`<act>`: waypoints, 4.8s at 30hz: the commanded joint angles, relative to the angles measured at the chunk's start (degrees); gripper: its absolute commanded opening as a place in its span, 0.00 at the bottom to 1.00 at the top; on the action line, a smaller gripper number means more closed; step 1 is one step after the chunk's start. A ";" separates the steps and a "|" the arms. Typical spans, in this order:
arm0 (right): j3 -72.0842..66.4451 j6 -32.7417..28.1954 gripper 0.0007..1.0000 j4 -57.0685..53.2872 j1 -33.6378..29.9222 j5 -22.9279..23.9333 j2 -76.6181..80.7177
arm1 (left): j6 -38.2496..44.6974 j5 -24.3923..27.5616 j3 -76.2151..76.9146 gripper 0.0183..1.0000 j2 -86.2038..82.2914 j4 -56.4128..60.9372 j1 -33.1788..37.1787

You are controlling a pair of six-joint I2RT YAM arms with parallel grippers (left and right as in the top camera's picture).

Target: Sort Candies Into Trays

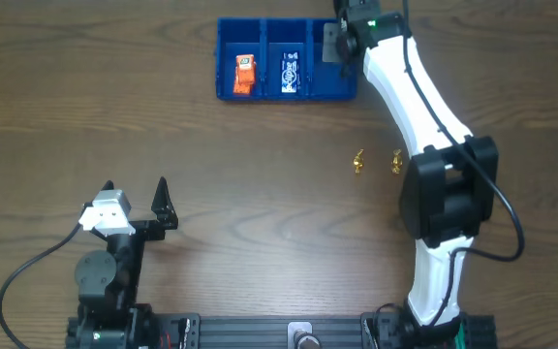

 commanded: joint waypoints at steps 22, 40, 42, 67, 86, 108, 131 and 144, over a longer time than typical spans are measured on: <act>-56.76 5.68 0.48 17.09 0.46 -4.63 -27.76 | -0.22 -0.11 -0.87 1.00 -0.37 -2.40 0.13; -56.89 6.91 0.30 20.76 -0.50 -4.42 -20.06 | -0.22 -0.11 -0.87 1.00 -0.37 -2.40 0.13; -56.89 6.93 0.23 20.39 -0.26 -4.42 -20.06 | -0.22 -0.11 -0.87 1.00 -0.37 -2.40 0.13; 4.74 -4.07 0.17 0.35 0.26 -3.78 1.95 | -0.22 -0.11 -0.87 1.00 -0.37 -2.40 0.13; -25.38 -8.92 0.70 -0.13 -9.16 -3.74 -29.51 | -0.22 -0.11 -0.87 1.00 -0.37 -2.40 0.13; -52.22 -3.76 0.66 8.28 -15.98 -8.24 -22.27 | -0.22 -0.11 -0.87 1.00 -0.37 -2.40 0.13; -52.22 -3.56 0.45 11.32 -14.60 -5.05 -18.51 | -0.22 -0.11 -0.87 1.00 -0.37 -2.40 0.13; -52.00 -2.43 0.19 9.42 -10.82 -7.41 -26.32 | -0.22 -0.11 -0.87 1.00 -0.37 -2.40 0.13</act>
